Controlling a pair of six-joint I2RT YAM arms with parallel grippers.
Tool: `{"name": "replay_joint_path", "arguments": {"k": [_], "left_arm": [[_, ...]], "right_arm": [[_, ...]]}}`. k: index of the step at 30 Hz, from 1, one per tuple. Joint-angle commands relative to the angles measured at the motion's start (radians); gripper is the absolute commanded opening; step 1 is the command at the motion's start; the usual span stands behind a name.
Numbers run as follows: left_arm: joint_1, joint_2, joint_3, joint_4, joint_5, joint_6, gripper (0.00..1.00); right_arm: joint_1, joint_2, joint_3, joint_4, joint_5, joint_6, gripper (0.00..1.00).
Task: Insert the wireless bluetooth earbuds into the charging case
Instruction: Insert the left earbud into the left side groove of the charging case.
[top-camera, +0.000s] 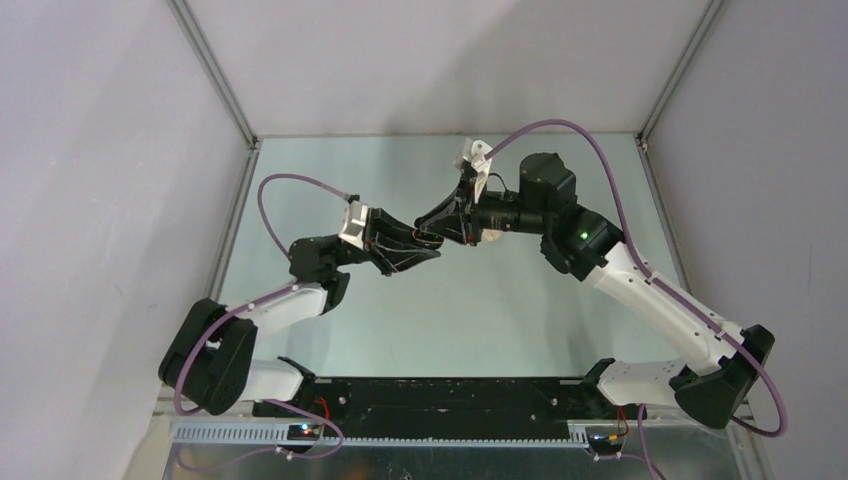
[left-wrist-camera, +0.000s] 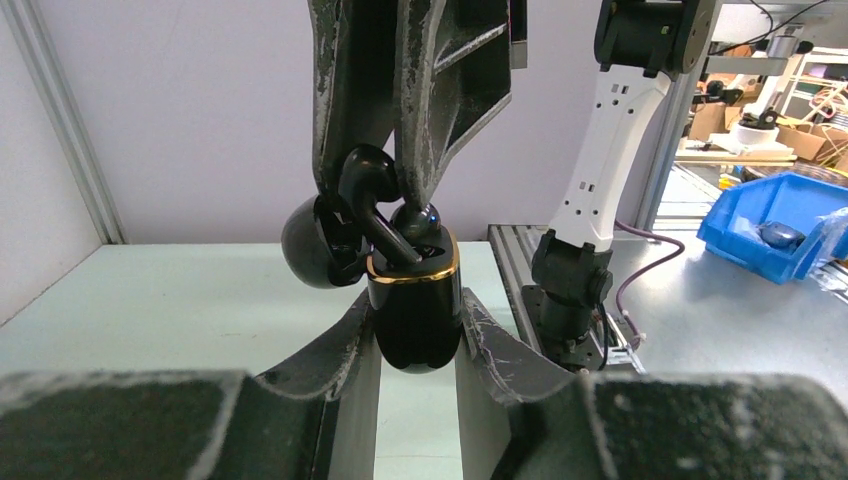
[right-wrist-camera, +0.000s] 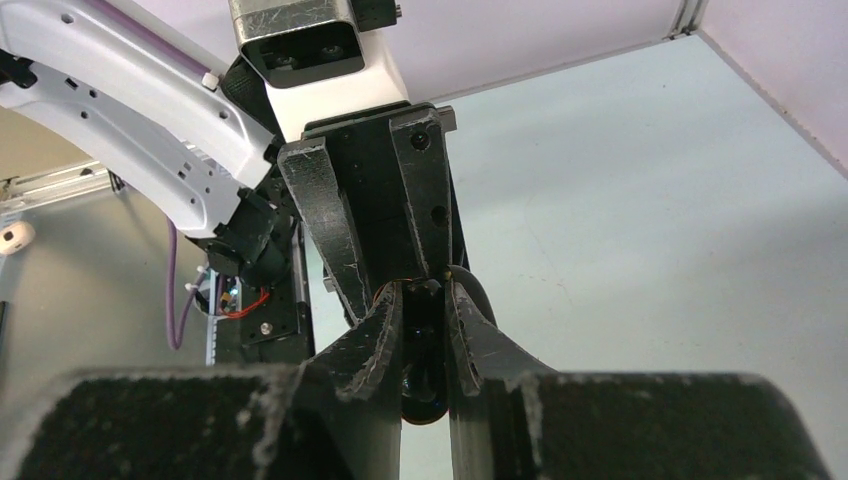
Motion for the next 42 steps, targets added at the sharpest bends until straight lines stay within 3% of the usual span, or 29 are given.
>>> {"name": "replay_joint_path", "arguments": {"k": [1, 15, 27, 42], "left_arm": [[0.008, -0.03, 0.0, 0.068, -0.007, 0.021, 0.28], [0.019, -0.032, 0.016, 0.075, -0.033, -0.072, 0.3], [0.021, -0.047, 0.026, 0.076, -0.013, -0.095, 0.31], [0.021, -0.062, 0.014, 0.071, 0.027, 0.0, 0.32]], "right_arm": [[0.023, -0.002, -0.001, -0.01, 0.004, -0.041, 0.2], [0.06, -0.009, -0.002, -0.066, 0.067, -0.177, 0.21], [0.058, -0.018, -0.011, -0.072, 0.105, -0.201, 0.24], [0.069, 0.01, 0.017, -0.077, 0.149, -0.162, 0.21]]}}
